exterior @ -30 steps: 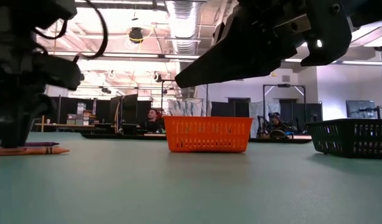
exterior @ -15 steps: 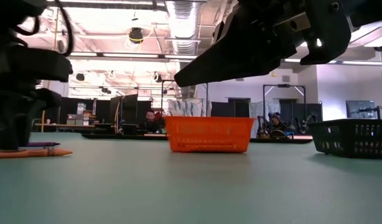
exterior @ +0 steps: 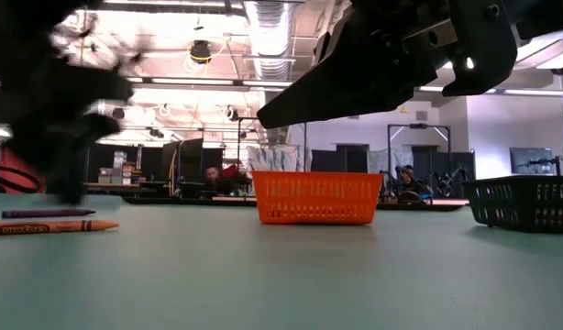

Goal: Sort crayons
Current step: Put the blue crayon into the blue bin

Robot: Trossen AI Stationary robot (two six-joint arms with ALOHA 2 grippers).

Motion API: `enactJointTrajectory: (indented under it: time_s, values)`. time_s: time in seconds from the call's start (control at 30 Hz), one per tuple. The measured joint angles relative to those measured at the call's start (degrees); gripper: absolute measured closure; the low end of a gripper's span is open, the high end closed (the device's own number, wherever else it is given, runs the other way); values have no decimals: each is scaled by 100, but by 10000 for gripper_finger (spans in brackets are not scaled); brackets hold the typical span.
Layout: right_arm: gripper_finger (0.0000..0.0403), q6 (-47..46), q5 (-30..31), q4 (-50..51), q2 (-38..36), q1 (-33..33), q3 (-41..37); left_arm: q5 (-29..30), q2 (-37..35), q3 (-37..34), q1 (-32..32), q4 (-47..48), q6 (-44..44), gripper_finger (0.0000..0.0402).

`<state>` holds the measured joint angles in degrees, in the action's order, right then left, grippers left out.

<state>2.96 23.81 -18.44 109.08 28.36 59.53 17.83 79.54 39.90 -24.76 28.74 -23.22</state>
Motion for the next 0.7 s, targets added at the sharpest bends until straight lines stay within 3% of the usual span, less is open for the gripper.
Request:
enactJointTrajectory:
  time_s: [0.13, 0.23, 0.37, 0.5, 0.7]
  values:
    - [354, -1, 0, -4, 0, 4, 2, 509, -15, 818, 663, 167, 1243, 398]
    - [354, -12, 0, -2, 0, 4, 2, 516, -12, 1170, 1503, -541, 2468, 399]
    - [354, -11, 2, 2, 0, 14, 2, -400, 151, 1378, 2941, -1813, 3618, 399]
    - [354, -123, 15, 107, 0, 13, 6, -1615, 809, 1731, 4213, -2569, 3838, 399]
    - [354, -543, 31, 647, 0, 13, 6, -2455, 2442, 3198, 5040, -2198, 3890, 399]
